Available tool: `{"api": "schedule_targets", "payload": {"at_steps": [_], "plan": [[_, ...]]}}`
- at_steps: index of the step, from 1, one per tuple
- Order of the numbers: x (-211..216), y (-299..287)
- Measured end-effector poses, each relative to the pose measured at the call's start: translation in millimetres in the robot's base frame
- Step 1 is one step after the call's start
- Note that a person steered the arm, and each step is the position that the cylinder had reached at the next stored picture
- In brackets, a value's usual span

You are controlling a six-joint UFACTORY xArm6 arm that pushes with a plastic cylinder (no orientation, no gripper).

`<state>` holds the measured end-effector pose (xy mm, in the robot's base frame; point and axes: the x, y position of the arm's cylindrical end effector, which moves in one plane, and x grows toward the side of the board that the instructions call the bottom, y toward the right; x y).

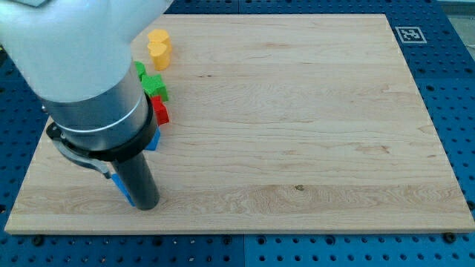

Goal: Push the blue blocks into the red blocks

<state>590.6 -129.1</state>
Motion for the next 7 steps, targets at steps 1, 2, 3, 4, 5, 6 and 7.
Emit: {"api": "schedule_targets", "payload": {"at_steps": [1,2,3,4,5,6,7], "plan": [[-4,-19],[-5,-44],[-5,-49],[-10,-50],[-13,-51],[-13,-63],[-13,-83]]}}
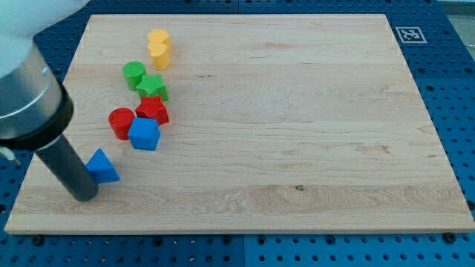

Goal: Push the blue blocks into the red blocks

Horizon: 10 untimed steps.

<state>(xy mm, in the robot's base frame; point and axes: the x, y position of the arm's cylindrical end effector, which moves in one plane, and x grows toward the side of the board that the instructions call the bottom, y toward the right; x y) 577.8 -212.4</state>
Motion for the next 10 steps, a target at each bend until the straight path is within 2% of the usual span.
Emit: {"api": "schedule_targets", "payload": {"at_steps": [4,5,6,8,10], "plan": [[-40,19],[-19,23],[-21,36],[-59,47],[-80,51]]}}
